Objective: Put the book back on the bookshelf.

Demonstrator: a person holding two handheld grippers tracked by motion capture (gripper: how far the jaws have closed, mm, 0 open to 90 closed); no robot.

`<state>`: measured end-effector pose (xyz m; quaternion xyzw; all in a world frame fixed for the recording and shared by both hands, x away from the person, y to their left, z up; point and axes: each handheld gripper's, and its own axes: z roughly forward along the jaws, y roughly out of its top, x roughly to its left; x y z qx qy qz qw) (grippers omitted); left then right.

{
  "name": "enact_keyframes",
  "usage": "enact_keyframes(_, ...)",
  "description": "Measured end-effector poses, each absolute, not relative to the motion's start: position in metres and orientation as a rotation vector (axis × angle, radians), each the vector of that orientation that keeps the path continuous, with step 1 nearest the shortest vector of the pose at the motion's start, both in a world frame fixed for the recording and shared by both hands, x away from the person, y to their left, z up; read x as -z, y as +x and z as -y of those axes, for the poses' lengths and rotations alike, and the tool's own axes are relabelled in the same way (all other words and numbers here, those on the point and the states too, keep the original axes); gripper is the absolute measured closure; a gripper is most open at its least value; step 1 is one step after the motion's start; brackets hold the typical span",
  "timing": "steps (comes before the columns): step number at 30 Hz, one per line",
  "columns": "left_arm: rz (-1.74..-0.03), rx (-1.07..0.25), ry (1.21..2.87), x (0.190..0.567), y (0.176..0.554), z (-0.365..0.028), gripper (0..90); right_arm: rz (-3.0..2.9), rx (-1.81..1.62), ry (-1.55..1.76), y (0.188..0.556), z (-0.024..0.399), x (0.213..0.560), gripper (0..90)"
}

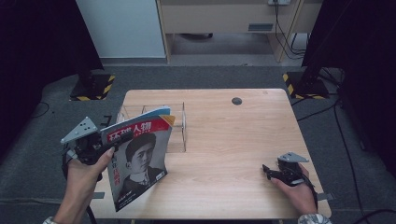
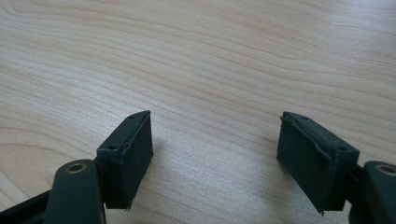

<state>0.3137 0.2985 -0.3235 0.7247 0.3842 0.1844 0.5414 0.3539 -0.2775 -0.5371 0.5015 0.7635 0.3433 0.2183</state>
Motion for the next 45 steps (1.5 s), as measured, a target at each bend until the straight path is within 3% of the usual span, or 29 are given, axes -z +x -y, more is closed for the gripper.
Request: enact_keyframes(45,-1.094,-0.575,1.600,0.320,0.289,-0.372,86.3,-2.114,-0.950,1.387,0.354,0.278,0.537,26.7)
